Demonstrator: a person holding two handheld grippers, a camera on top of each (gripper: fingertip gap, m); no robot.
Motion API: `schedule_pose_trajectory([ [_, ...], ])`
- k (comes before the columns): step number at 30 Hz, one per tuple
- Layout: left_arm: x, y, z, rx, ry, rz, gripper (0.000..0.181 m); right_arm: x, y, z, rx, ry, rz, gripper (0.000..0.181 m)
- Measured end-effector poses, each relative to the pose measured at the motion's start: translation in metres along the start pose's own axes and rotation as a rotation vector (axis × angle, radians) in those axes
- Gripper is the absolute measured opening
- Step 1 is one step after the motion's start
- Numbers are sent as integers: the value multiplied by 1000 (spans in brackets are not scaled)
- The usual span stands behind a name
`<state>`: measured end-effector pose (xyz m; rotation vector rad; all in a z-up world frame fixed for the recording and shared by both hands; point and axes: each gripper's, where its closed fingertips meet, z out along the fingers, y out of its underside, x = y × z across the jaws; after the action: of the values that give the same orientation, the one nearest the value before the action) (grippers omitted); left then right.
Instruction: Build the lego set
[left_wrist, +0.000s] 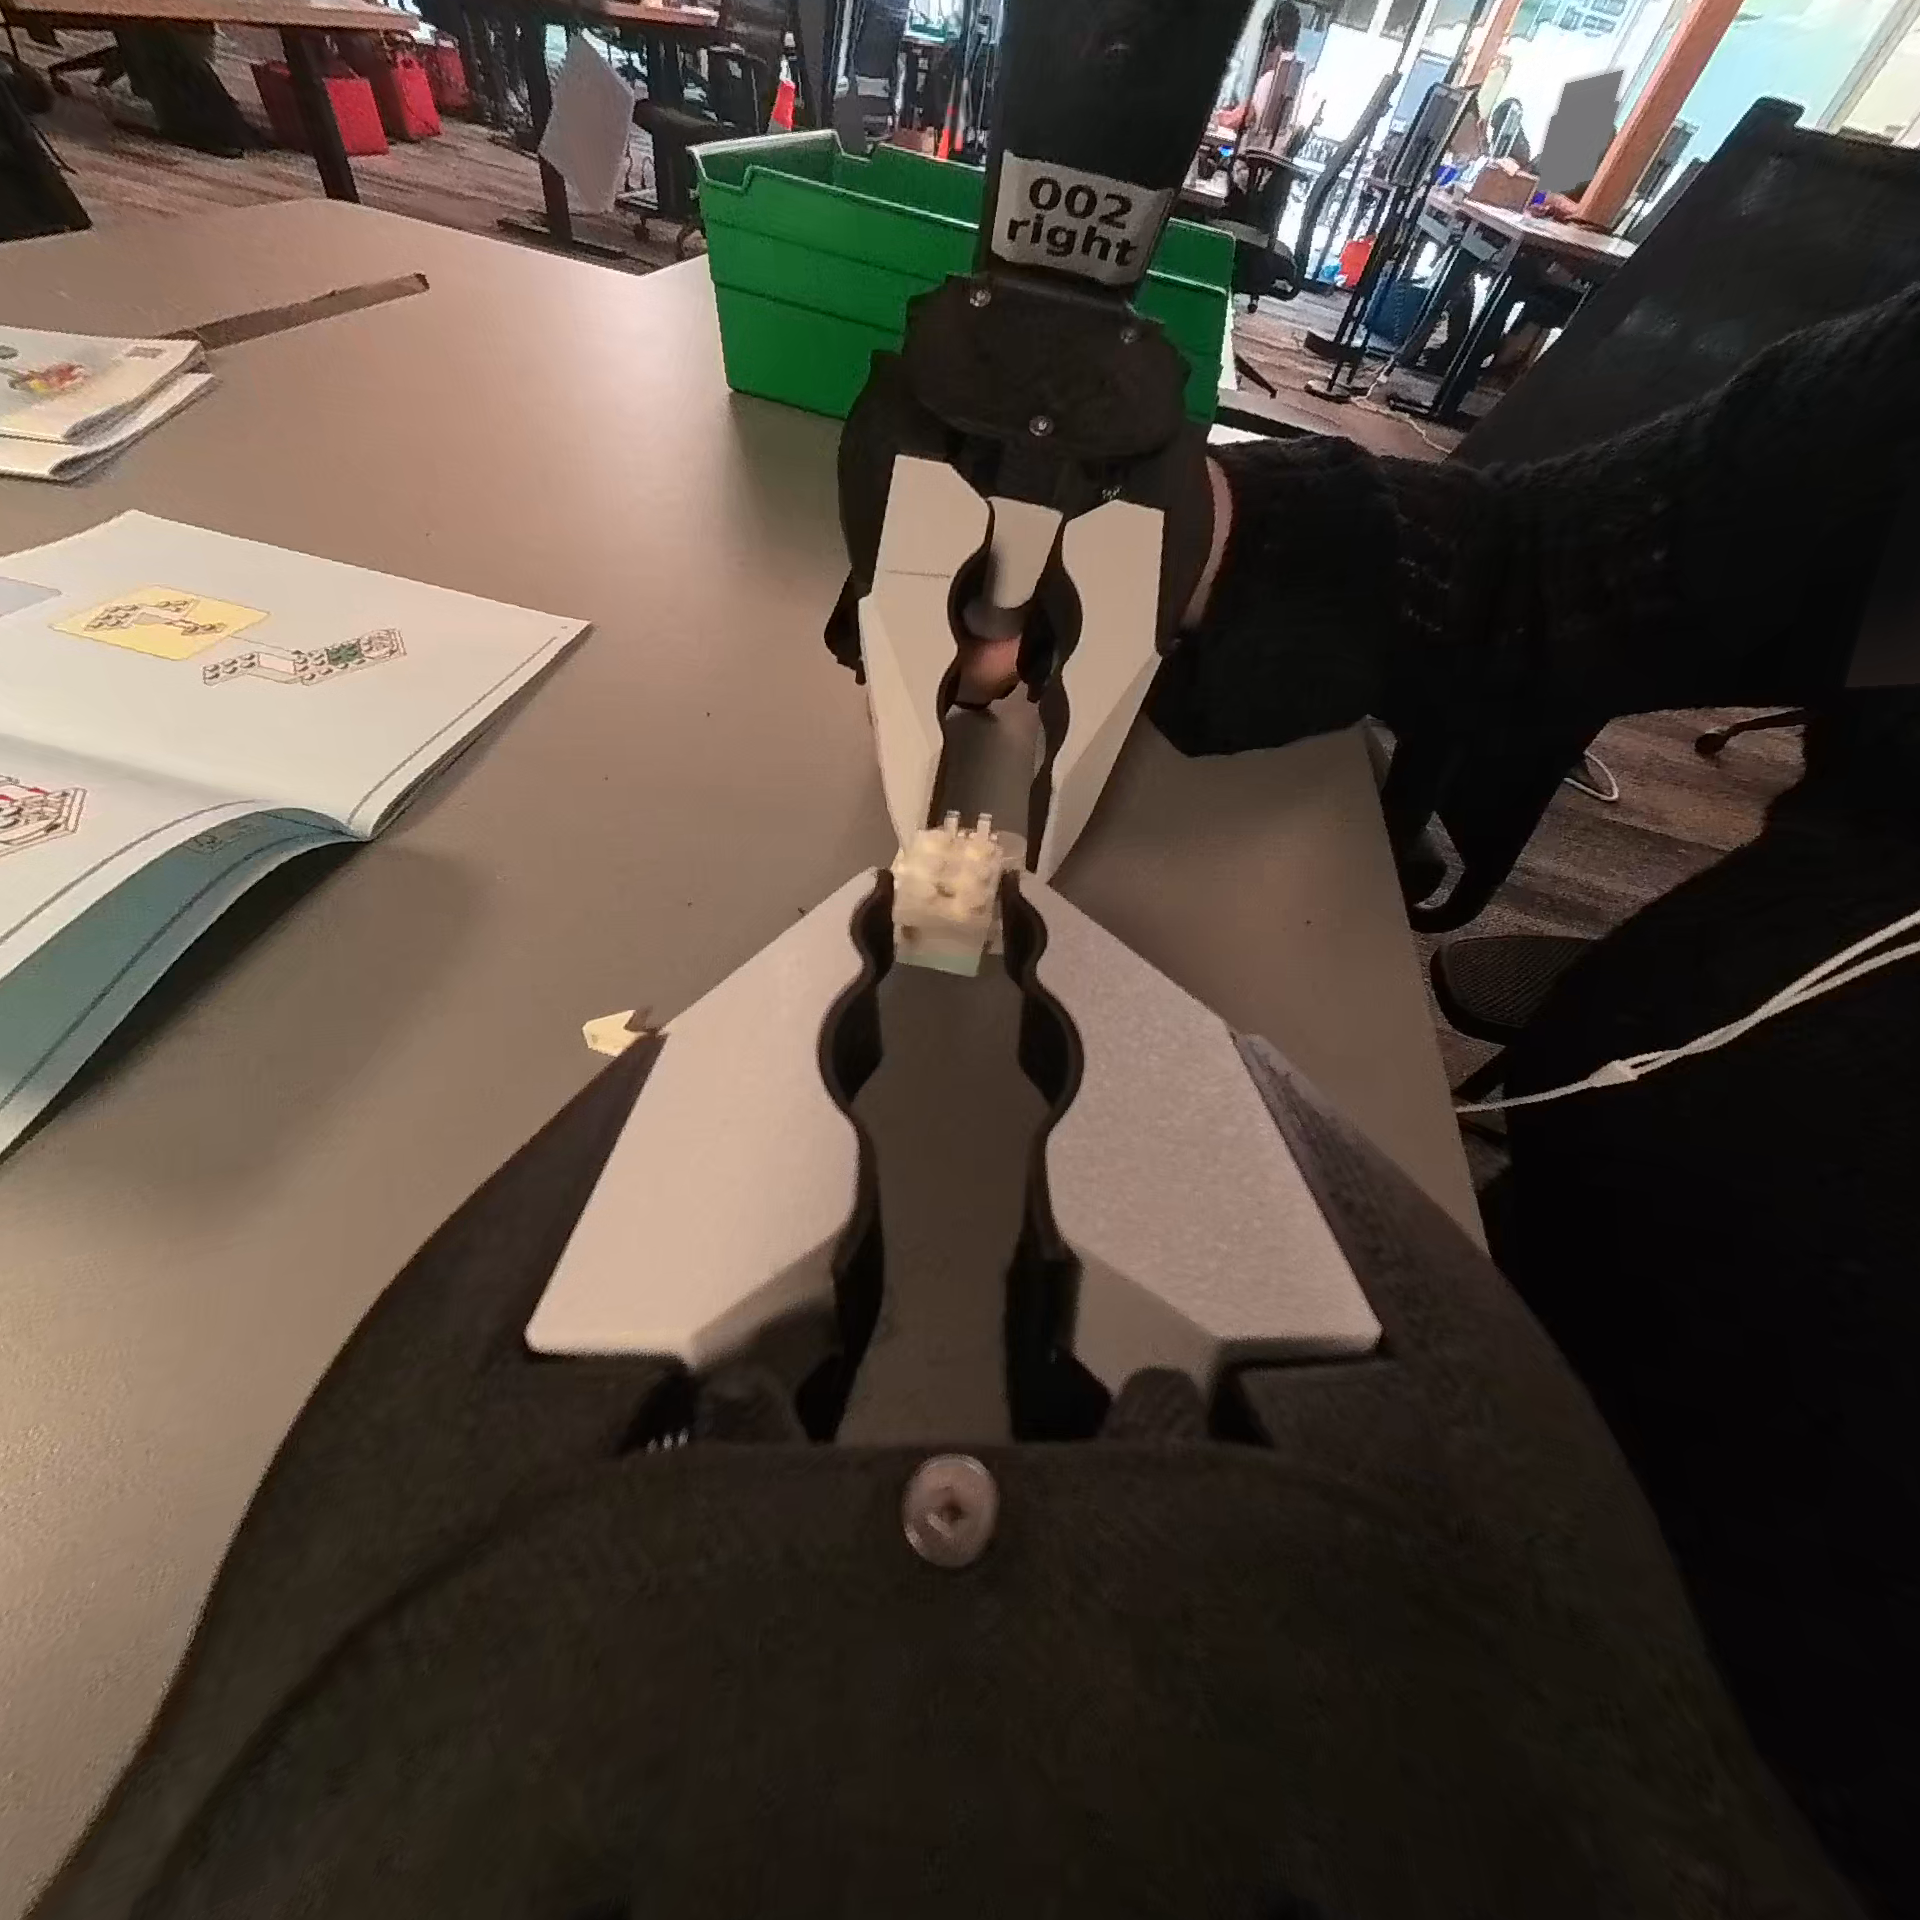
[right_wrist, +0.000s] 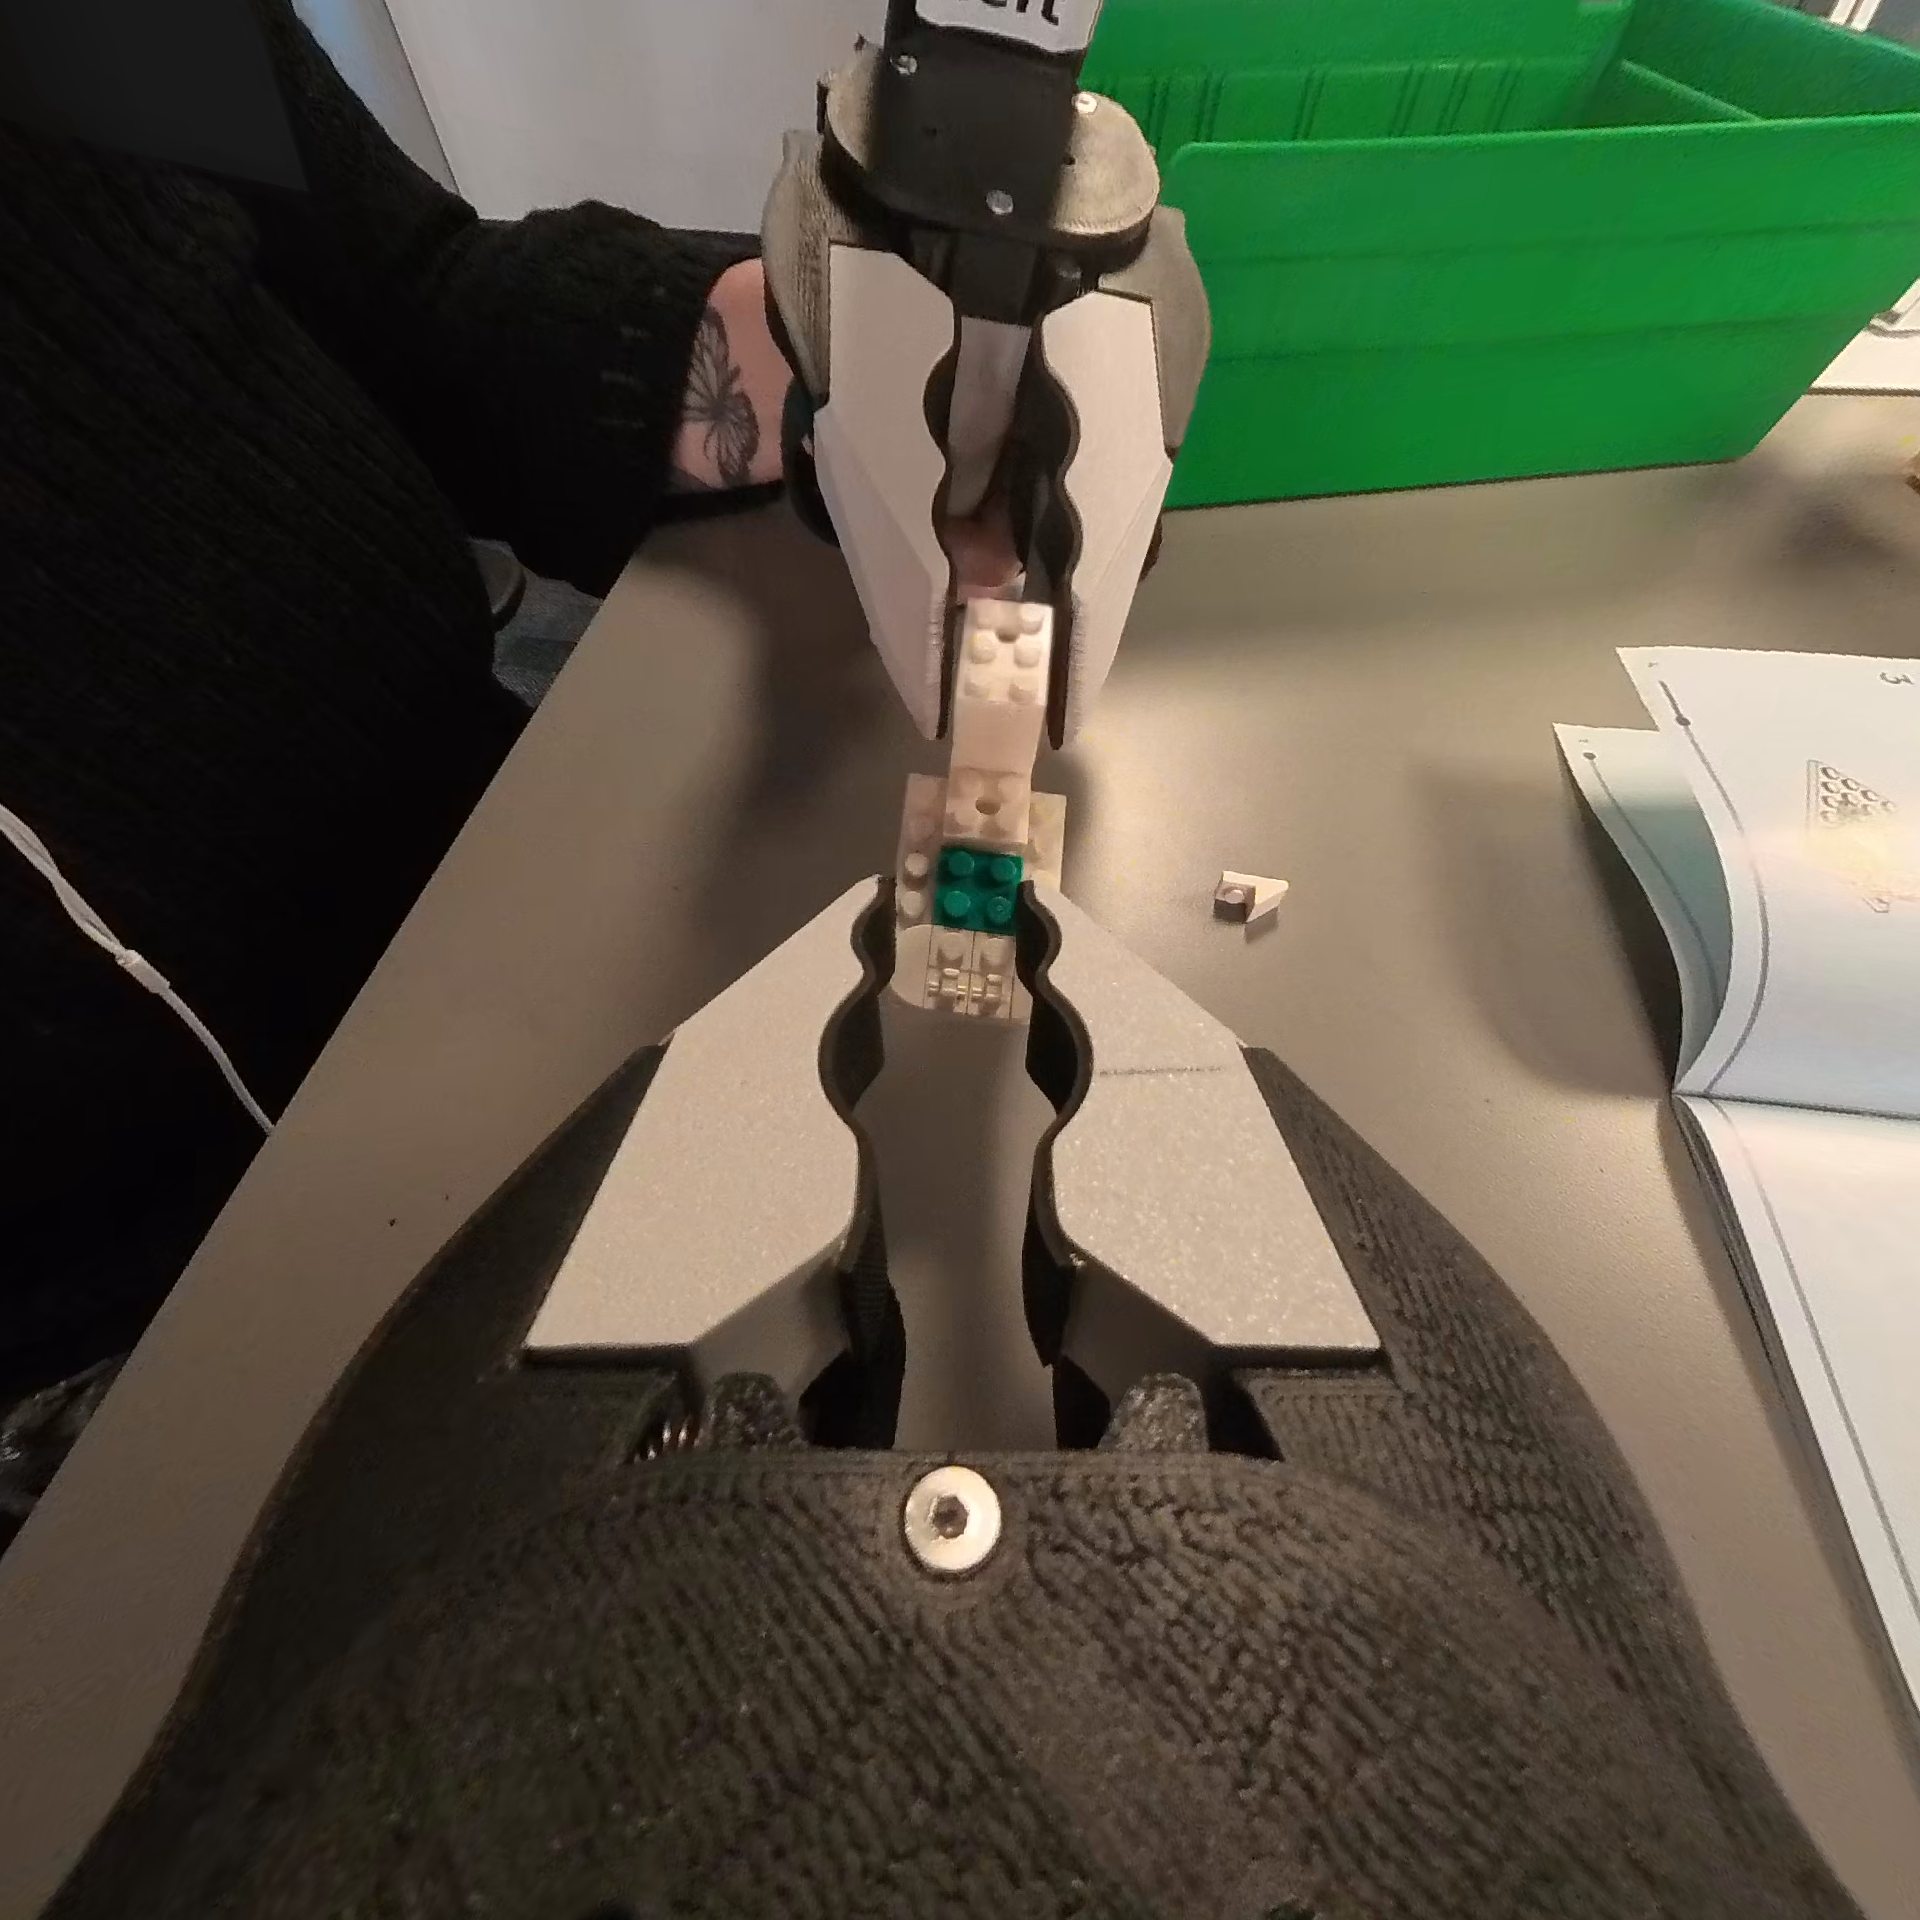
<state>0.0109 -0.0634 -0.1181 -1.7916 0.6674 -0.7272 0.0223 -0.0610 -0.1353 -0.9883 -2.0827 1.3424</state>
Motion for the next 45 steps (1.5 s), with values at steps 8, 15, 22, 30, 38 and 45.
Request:
schedule_pose_trajectory([
  [8, -1, -1, 1, 4, -12, -3, 17, 1, -1, -1, 4, 9, -4, 21],
  [15, -4, 4, 1, -86, -34, 28, 16, 3, 3, 3, -41, 61, -56, 21],
  [22, 5, 14, 2, -180, 60, 64, 16, -4, 2, 3, -34, 29, -90, 21],
  [30, -4, 25, 9, -240, -2, 119, 16, 9, 2, -8, -1, 52, -22, 0],
  [38, -6, 14, 9, -132, -22, 105, 16, 59, -2, -20, 32, 423, -217, 0],
  [45, -3, -11, 7, 50, -90, 183, 16, 93, -12, -61, 92, 742, -379, 2],
])
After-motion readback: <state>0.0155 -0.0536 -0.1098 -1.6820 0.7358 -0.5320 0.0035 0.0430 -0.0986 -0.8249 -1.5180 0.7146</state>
